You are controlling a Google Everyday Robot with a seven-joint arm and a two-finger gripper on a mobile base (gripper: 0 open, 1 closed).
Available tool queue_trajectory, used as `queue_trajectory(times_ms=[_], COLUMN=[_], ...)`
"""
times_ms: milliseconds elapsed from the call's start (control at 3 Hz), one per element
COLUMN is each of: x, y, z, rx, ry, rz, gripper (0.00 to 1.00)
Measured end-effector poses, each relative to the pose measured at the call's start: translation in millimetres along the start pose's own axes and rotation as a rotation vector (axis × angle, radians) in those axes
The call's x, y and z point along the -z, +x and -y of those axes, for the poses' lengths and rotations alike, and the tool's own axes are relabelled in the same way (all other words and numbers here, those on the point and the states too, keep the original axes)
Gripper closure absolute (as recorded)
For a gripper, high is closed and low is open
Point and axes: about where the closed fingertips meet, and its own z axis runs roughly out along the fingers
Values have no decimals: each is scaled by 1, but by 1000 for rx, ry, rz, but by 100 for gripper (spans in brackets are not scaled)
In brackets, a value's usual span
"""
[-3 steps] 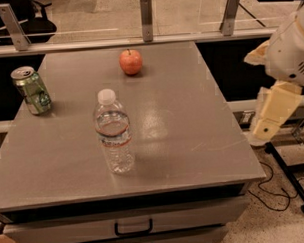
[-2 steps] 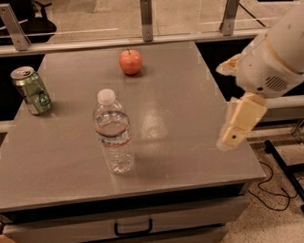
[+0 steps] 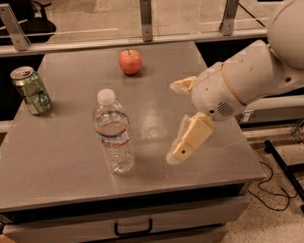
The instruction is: Knock water bottle over
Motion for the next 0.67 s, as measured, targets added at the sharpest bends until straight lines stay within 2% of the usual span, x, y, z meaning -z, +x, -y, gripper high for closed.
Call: queue_trajectory(times_ms=[333, 667], x=[-27, -45], y=[-25, -54], z=[-16, -27], rx=[-9, -19], ry=[-37, -56], rz=[157, 284], gripper=[0, 0])
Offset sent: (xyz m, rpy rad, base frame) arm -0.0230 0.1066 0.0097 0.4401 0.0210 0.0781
